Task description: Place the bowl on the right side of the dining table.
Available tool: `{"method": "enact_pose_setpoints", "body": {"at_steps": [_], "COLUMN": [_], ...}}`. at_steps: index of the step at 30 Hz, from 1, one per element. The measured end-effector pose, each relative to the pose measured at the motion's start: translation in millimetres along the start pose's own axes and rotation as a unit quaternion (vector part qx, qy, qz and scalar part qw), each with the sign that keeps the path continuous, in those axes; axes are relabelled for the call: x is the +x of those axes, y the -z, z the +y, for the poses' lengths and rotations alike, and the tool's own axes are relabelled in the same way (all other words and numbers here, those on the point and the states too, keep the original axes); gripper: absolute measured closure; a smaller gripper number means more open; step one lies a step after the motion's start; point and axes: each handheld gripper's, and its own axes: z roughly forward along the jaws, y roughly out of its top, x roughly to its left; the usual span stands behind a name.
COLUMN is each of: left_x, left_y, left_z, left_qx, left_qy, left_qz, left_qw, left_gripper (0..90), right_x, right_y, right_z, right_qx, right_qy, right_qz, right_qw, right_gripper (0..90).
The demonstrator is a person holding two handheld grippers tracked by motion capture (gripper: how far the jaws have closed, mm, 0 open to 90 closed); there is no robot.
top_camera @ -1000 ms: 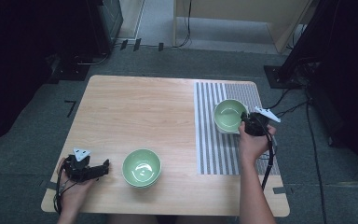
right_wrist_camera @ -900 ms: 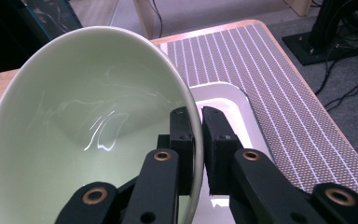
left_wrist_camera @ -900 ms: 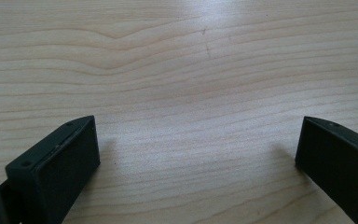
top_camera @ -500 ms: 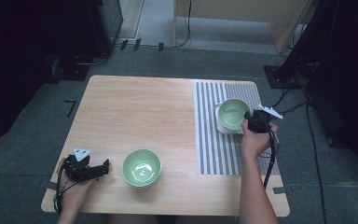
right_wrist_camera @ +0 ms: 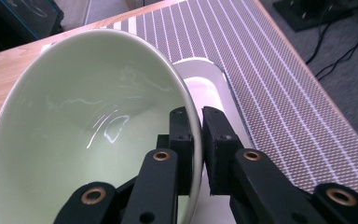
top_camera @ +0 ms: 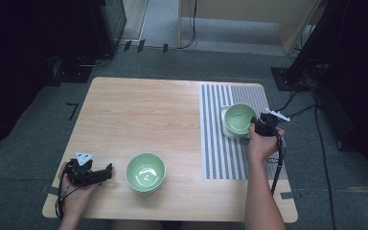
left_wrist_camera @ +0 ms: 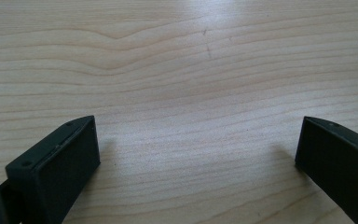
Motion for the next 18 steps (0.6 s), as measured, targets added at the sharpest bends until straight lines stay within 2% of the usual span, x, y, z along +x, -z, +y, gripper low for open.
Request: {"method": "enact_pose_setpoints", "body": {"at_steps": [5,8,10,13,16,18], "left_x": [0.0,0.0,0.0,0.0,-0.2,-0.2], "left_y": [0.0,0.0,0.0,-0.1,-0.4,-0.4], "left_z": [0.0,0.0,0.0,0.1,0.2,0.2], "left_qx": [0.0,0.0,0.0,0.0,-0.001,-0.001], "left_qy": [0.0,0.0,0.0,0.0,0.002,0.002], "left_qz": [0.0,0.0,0.0,0.0,0.0,0.0], "left_qw": [1.0,1.0,1.0,1.0,1.0,1.0], "left_gripper": [0.0,0.0,0.0,0.0,0.0,0.0], "right_x": [-6.6,-10.2,-11.7,-15.5,-15.0,-14.8], "right_y": [-3.1,-3.4,-3.1,-2.6,-1.7,-0.6], "right_z": [2.5,3.8,4.1,3.8,3.8,2.9], "right_qx": [0.015,0.014,0.015,0.016,0.019,0.021], "right_qy": [-0.035,-0.051,-0.047,-0.062,-0.063,-0.06], "right_qz": [0.012,0.016,0.001,0.026,0.033,0.035], "right_qw": [0.9992,0.9985,0.9988,0.9976,0.9973,0.9973], "right_gripper": [82.3,78.2,78.2,75.8,70.2,70.0]}}
